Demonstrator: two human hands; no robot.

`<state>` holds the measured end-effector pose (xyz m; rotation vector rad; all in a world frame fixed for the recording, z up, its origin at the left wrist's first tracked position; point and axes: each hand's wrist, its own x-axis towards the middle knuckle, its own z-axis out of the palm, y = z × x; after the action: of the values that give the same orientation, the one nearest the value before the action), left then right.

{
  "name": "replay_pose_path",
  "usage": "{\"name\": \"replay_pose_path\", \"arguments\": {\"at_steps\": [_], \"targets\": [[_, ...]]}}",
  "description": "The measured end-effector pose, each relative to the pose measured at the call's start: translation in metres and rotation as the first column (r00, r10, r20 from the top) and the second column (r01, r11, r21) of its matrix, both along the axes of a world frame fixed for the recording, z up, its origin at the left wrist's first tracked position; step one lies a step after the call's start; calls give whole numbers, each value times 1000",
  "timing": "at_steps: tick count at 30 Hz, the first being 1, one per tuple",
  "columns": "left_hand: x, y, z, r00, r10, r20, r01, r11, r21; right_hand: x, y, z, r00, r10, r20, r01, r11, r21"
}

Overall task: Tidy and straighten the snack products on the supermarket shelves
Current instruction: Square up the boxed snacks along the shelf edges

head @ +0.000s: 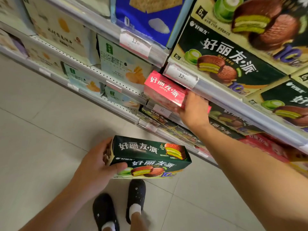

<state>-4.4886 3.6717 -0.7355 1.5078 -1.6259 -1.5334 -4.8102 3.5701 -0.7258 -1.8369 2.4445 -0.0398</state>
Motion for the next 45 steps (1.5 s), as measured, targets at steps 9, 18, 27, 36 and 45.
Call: {"name": "replay_pose_path", "arguments": {"at_steps": [9, 18, 27, 36, 45], "targets": [[-8, 13, 26, 990, -121, 71, 120, 992, 29, 6, 134, 67, 952, 28, 304, -6, 998, -70], [-107, 88, 44, 940, -323, 107, 317, 946, 65, -100, 311, 114, 930, -225, 290, 219, 974, 52], [-231, 166, 28, 963, -255, 85, 242, 960, 143, -278, 357, 63, 972, -210, 107, 202, 976, 81], [-300, 207, -3, 999, 18, 41, -26, 978, 206, -368, 315, 19, 995, -96, 30, 95, 995, 16], [-311, 238, -2, 995, 64, 73, -79, 973, 217, -385, 293, 9, 983, -131, -129, 135, 991, 23]]}}
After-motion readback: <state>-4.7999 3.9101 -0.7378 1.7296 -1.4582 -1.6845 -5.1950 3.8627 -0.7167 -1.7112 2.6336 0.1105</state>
